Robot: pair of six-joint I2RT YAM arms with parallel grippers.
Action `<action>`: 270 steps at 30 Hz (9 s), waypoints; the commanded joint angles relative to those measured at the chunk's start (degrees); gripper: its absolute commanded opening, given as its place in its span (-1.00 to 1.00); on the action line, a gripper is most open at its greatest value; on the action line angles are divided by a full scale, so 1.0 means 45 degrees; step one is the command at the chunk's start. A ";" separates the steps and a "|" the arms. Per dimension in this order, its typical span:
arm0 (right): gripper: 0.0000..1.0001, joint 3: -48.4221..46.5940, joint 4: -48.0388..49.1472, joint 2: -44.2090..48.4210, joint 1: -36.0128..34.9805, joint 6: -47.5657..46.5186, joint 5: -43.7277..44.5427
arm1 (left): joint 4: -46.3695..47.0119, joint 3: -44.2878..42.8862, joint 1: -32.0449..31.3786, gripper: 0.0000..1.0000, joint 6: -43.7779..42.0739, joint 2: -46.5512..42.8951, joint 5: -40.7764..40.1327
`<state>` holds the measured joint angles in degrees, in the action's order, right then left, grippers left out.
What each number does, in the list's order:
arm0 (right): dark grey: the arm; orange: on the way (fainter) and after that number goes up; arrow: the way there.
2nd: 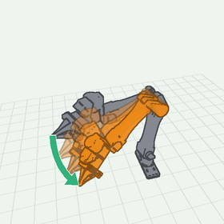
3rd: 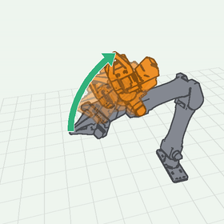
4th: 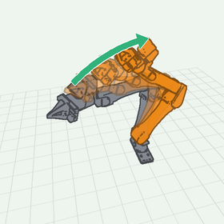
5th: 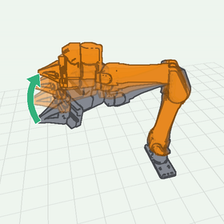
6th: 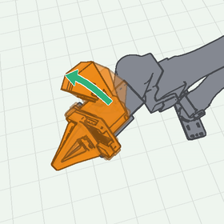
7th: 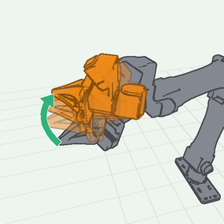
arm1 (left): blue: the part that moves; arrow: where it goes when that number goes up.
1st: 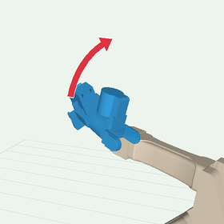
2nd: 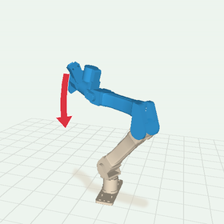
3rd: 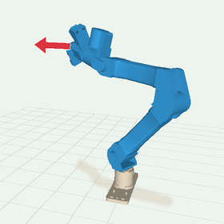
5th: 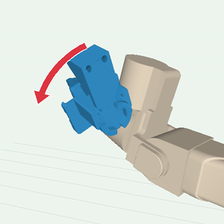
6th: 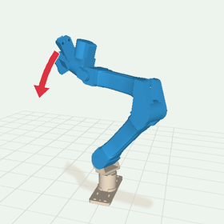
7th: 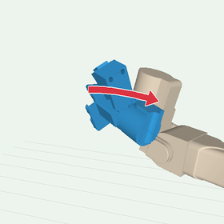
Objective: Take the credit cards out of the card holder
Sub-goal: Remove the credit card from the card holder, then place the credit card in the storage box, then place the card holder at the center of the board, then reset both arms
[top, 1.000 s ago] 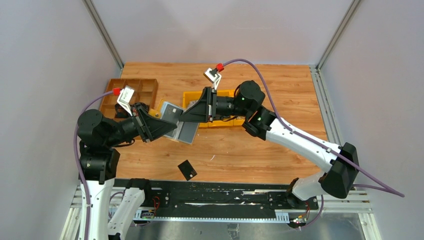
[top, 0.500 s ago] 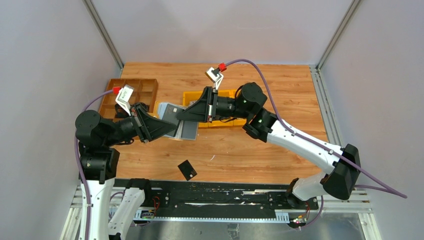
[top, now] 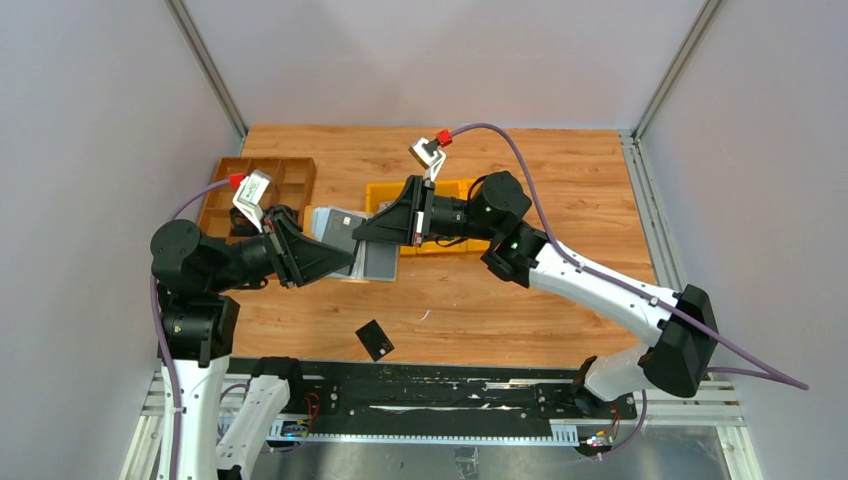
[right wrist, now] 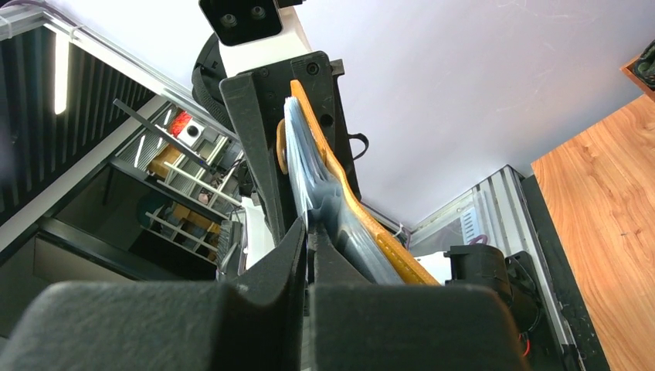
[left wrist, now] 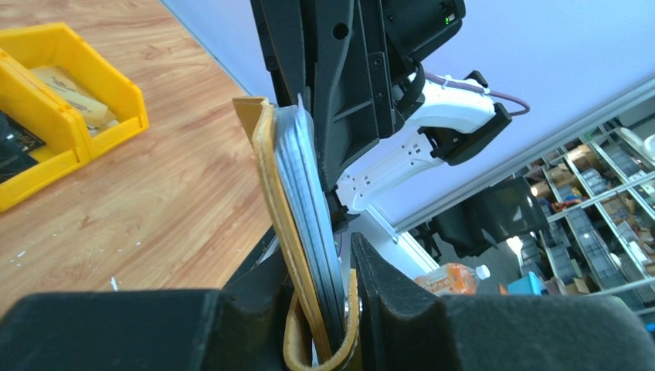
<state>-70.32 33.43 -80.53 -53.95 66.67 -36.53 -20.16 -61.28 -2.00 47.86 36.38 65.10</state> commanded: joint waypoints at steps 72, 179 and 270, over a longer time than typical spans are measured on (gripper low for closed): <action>-0.86 -0.0063 0.1503 0.0120 -0.0115 0.0104 -0.0202 | -0.2676 -0.1763 -0.0073 -0.60 -0.1877 0.0554 -0.0327; -1.00 -0.3960 -1.1833 -0.6329 0.6941 -1.0544 0.0586 | -0.9584 -0.1695 -0.3617 -0.80 -1.2524 0.4807 -0.2623; 0.83 1.2900 0.3865 0.2385 0.9978 -1.4609 1.7205 | 1.2710 0.8966 -0.0181 1.00 -1.1515 0.8199 -1.1075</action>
<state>-13.26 40.69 -66.98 -10.57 4.78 41.28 29.91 -19.16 -3.07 -5.80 72.62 18.31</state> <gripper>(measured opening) 0.913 0.997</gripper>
